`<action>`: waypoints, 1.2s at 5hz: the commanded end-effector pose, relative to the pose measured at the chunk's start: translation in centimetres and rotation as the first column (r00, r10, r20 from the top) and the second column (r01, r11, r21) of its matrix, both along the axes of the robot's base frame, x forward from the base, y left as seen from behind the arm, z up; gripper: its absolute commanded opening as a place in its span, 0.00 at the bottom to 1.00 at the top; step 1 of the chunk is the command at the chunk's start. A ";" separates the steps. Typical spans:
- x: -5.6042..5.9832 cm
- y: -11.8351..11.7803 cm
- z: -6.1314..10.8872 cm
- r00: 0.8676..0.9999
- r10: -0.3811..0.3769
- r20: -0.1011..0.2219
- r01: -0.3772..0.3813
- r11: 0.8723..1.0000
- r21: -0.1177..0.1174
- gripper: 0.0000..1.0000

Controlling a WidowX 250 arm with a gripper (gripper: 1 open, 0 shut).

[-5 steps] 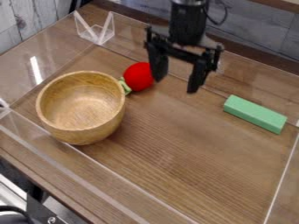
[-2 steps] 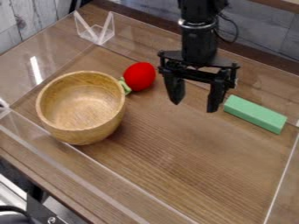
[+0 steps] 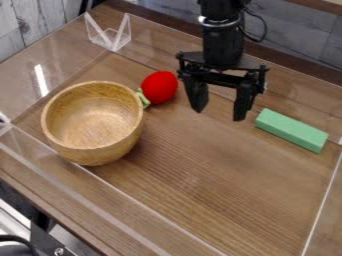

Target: Move the red fruit to the left

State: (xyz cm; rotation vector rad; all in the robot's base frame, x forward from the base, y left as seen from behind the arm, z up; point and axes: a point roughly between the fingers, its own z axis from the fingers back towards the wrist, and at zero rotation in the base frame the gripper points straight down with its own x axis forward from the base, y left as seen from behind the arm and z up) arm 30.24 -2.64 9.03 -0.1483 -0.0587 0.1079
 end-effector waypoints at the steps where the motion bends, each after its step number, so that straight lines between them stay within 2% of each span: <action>1: 0.5 0.5 1.9 0.996 0.001 0.087 -0.002 1.000 0.015 1.00; 3: 0.7 0.2 2.0 0.992 -0.016 0.122 0.012 0.999 0.029 1.00; 6: 1.0 -0.2 2.0 0.987 -0.024 0.157 0.018 0.999 0.043 1.00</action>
